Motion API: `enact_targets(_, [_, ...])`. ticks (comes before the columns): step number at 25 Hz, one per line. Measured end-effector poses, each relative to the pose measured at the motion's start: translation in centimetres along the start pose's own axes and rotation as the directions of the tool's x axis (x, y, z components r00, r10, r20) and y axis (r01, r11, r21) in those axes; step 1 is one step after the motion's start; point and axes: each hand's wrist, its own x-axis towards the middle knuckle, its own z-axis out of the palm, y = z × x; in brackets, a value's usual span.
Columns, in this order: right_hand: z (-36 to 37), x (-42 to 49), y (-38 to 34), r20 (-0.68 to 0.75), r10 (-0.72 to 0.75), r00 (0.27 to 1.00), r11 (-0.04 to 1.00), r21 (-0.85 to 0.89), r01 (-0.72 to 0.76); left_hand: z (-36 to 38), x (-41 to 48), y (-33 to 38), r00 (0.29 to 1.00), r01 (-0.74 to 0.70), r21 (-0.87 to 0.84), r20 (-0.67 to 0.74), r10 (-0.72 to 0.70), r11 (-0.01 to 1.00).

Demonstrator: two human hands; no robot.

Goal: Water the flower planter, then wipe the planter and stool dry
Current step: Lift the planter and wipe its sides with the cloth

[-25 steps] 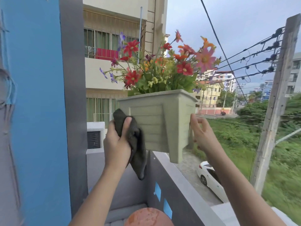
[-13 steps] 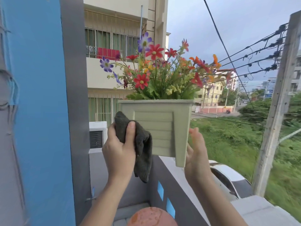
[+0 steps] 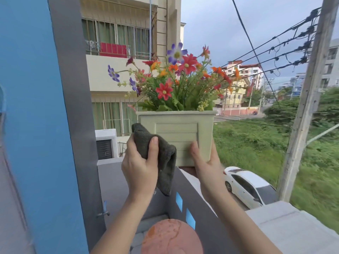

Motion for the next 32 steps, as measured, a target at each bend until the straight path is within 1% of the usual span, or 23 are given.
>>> enact_targets(2, [-0.1,0.2,0.1,-0.051,-0.042,0.998,0.998,0.037,0.044,0.0,-0.2,-0.1,0.995,-0.082,0.011,0.049,0.082,0.997])
enact_targets(4, [-0.5,0.4,-0.3,-0.08,-0.065,0.995,0.993,0.09,0.072,-0.4,0.4,-0.3,0.973,-0.195,0.02,0.127,0.191,0.981])
enact_targets(6, [-1.1,0.5,-0.6,-0.089,-0.088,0.992,0.99,0.102,0.097,-0.9,1.6,-0.9,0.919,-0.356,0.047,0.201,0.34,0.933])
enact_targets(8, [-1.5,0.5,-0.7,-0.104,-0.089,0.991,0.989,0.108,0.101,-1.6,3.6,-1.2,0.853,-0.504,0.101,0.212,0.477,0.858])
enact_targets(10, [-1.7,0.4,-0.6,-0.102,-0.087,0.991,0.989,0.112,0.098,-2.2,5.7,-0.4,0.796,-0.603,0.204,0.215,0.565,0.771])
enact_targets(11, [-1.7,0.3,-0.6,-0.096,-0.084,0.992,0.989,0.114,0.095,-2.4,6.6,0.3,0.741,-0.672,0.264,0.251,0.623,0.692])
enact_targets(12, [-1.7,0.3,-0.5,-0.087,-0.081,0.993,0.989,0.113,0.091,-2.5,7.3,0.9,0.658,-0.752,0.304,0.309,0.686,0.584])
enact_targets(13, [-1.7,0.3,-0.5,-0.083,-0.076,0.994,0.991,0.107,0.085,-2.6,8.1,1.6,0.558,-0.828,0.313,0.37,0.743,0.466])
enact_targets(14, [-1.7,0.4,-0.3,-0.085,-0.075,0.994,0.991,0.101,0.084,-2.5,8.8,2.2,0.455,-0.886,0.301,0.416,0.787,0.352])
enact_targets(16, [-1.5,0.6,0.1,-0.085,-0.097,0.992,0.993,0.066,0.103,-2.1,10.0,3.8,0.276,-0.952,0.249,0.461,0.843,0.176])
enact_targets(19, [-0.2,0.4,0.6,-0.056,-0.13,0.99,0.991,0.023,0.131,-0.7,10.4,6.6,0.052,-0.991,0.132,0.5,0.865,-0.017])
enact_targets(20, [0.2,0.3,0.8,-0.055,-0.133,0.99,0.99,0.036,0.135,-0.2,10.4,7.4,-0.005,-0.993,0.101,0.52,0.854,-0.067])
enact_targets(21, [0.5,0.2,0.9,-0.058,-0.136,0.989,0.989,0.055,0.139,0.2,10.4,8.0,-0.042,-0.991,0.081,0.544,0.838,-0.103])
enact_targets(22, [0.5,0.2,1.0,-0.063,-0.137,0.989,0.987,0.071,0.141,0.2,10.5,8.3,-0.062,-0.989,0.073,0.568,0.821,-0.125])
enact_targets(24, [0.0,0.3,0.9,-0.068,-0.127,0.99,0.986,0.1,0.133,-0.6,11.1,7.6,-0.064,-0.986,0.084,0.605,0.794,-0.144])
enact_targets(26, [-0.8,0.6,0.6,-0.085,-0.122,0.989,0.986,0.1,0.131,-2.0,11.7,5.9,-0.04,-0.981,0.127,0.621,0.783,-0.15])
enact_targets(29, [-1.1,1.0,0.6,-0.109,-0.121,0.987,0.987,0.096,0.132,-2.9,11.0,4.0,-0.003,-0.963,0.216,0.584,0.812,-0.159])
enact_targets(32, [-0.1,0.7,0.9,-0.105,-0.132,0.986,0.985,0.101,0.143,-1.3,9.1,4.5,0.008,-0.968,0.209,0.574,0.819,-0.137])
